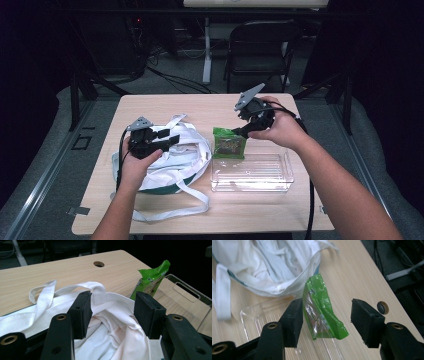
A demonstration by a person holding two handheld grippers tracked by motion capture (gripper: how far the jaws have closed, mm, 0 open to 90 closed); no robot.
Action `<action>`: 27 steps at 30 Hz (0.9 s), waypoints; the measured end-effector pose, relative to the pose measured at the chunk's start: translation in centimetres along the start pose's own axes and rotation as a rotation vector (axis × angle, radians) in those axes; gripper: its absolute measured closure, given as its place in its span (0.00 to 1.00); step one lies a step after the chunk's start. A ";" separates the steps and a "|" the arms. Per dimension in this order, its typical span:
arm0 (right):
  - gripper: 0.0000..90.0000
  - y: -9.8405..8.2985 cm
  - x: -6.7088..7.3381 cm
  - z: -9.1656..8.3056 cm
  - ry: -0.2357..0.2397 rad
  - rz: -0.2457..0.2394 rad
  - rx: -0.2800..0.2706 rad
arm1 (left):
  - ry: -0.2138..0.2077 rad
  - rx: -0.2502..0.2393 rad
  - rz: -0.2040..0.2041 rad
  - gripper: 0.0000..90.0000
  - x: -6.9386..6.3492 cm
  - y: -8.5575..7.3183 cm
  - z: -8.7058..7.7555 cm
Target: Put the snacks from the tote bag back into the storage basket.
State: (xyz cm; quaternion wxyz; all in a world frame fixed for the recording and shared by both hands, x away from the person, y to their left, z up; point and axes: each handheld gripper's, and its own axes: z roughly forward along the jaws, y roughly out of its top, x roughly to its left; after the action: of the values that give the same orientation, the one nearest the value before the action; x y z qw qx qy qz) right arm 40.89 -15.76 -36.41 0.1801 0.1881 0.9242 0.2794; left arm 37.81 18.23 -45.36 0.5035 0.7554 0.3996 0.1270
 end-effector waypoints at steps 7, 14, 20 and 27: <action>0.50 -2.6 1.2 -1.8 -0.073 0.132 -0.118 | -0.002 -0.003 -0.005 0.53 0.1 0.0 -0.1; 0.50 -5.1 2.6 -2.2 -0.123 0.202 -0.164 | 0.004 0.000 -0.003 0.53 0.2 -0.1 -0.2; 0.50 -7.7 4.0 -2.5 -0.161 0.283 -0.237 | 0.010 0.000 -0.005 0.53 0.3 -0.1 -0.3; 0.50 -10.8 6.1 -2.3 -0.194 0.348 -0.310 | 0.008 -0.001 -0.007 0.52 0.2 -0.2 -0.1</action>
State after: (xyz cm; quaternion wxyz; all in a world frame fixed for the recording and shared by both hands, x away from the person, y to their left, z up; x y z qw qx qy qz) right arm 31.99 -22.40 -42.35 0.2436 0.3406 0.8024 0.4251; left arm 37.78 18.47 -45.49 0.5026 0.7533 0.4043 0.1286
